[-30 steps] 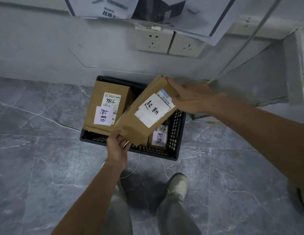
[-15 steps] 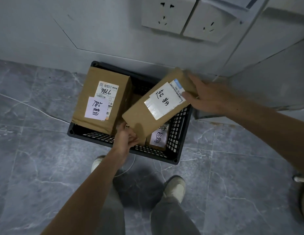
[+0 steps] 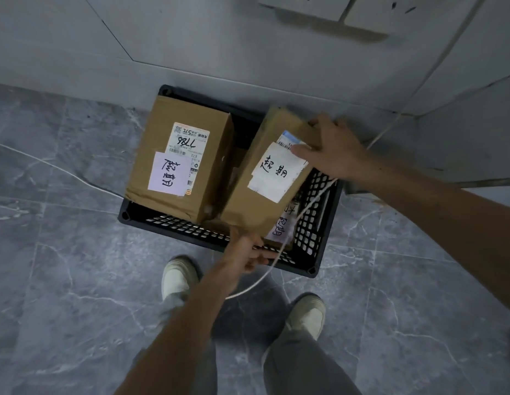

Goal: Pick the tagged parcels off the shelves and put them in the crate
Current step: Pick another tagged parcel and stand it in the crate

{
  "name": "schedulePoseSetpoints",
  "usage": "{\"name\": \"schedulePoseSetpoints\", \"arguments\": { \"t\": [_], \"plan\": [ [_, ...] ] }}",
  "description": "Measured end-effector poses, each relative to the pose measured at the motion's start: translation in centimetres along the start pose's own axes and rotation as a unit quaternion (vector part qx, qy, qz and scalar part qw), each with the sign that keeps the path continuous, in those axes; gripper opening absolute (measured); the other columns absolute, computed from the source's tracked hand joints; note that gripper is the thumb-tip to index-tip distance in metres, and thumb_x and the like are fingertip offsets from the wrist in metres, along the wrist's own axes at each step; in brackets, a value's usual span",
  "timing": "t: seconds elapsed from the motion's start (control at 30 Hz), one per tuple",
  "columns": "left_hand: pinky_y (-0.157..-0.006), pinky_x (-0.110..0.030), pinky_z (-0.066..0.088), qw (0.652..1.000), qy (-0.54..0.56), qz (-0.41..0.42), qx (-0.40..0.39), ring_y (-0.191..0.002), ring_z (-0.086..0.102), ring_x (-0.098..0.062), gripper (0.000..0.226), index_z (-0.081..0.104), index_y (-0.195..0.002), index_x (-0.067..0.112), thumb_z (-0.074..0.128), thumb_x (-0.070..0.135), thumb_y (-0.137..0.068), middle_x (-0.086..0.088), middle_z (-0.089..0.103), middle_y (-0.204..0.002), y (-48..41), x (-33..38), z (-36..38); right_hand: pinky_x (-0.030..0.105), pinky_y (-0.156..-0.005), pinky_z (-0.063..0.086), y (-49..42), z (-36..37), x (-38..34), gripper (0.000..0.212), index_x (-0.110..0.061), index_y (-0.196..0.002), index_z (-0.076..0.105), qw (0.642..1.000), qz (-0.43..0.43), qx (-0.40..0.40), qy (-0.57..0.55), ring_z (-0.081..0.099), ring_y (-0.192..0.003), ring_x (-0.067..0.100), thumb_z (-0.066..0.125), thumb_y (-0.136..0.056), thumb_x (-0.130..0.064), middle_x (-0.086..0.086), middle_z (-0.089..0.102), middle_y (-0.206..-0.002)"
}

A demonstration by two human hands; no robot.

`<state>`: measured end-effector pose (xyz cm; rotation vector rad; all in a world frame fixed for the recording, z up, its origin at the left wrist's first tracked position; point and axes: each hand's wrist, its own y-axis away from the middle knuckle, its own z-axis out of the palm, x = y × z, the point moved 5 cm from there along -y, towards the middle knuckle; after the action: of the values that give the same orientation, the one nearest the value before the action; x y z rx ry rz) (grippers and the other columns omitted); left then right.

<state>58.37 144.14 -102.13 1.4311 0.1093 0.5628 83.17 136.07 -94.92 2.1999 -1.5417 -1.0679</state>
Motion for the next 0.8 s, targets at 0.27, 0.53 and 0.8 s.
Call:
{"name": "schedulePoseSetpoints", "arguments": {
  "t": [0.27, 0.53, 0.8],
  "plan": [
    [-0.062, -0.029, 0.038, 0.982, 0.183, -0.043, -0.022, -0.059, 0.054, -0.015, 0.011, 0.044, -0.1, 0.015, 0.04, 0.011, -0.09, -0.02, 0.075, -0.103, -0.8, -2.2, 4.3, 0.037, -0.094, 0.048, -3.1, 3.4, -3.5, 0.056, -0.015, -0.139, 0.042, 0.996, -0.08, 0.011, 0.037, 0.058, -0.107, 0.036, 0.064, -0.092, -0.037, 0.015, 0.036, -0.135],
    [-0.076, -0.033, 0.042, 0.962, 0.263, 0.021, 0.068, -0.079, 0.063, -0.021, 0.047, 0.034, -0.138, 0.018, 0.041, 0.016, -0.091, -0.01, 0.078, -0.098, -0.8, -3.4, 2.9, 0.033, -0.093, 0.049, -2.6, 4.9, -3.2, 0.06, -0.017, -0.144, 0.04, 0.996, -0.08, 0.019, 0.02, 0.058, -0.111, 0.033, 0.062, -0.094, -0.041, 0.014, 0.037, -0.137],
    [-0.057, -0.026, 0.051, 0.925, 0.286, 0.087, 0.235, -0.065, 0.067, -0.02, 0.041, 0.038, -0.142, 0.011, 0.04, 0.014, -0.101, -0.018, 0.076, -0.086, 0.6, -2.7, 1.3, 0.033, -0.098, 0.045, -3.6, 5.5, -2.9, 0.058, -0.015, -0.144, 0.041, 0.999, -0.034, -0.012, 0.011, 0.055, -0.118, 0.03, 0.061, -0.094, -0.036, 0.015, 0.047, -0.136]
  ]
}}
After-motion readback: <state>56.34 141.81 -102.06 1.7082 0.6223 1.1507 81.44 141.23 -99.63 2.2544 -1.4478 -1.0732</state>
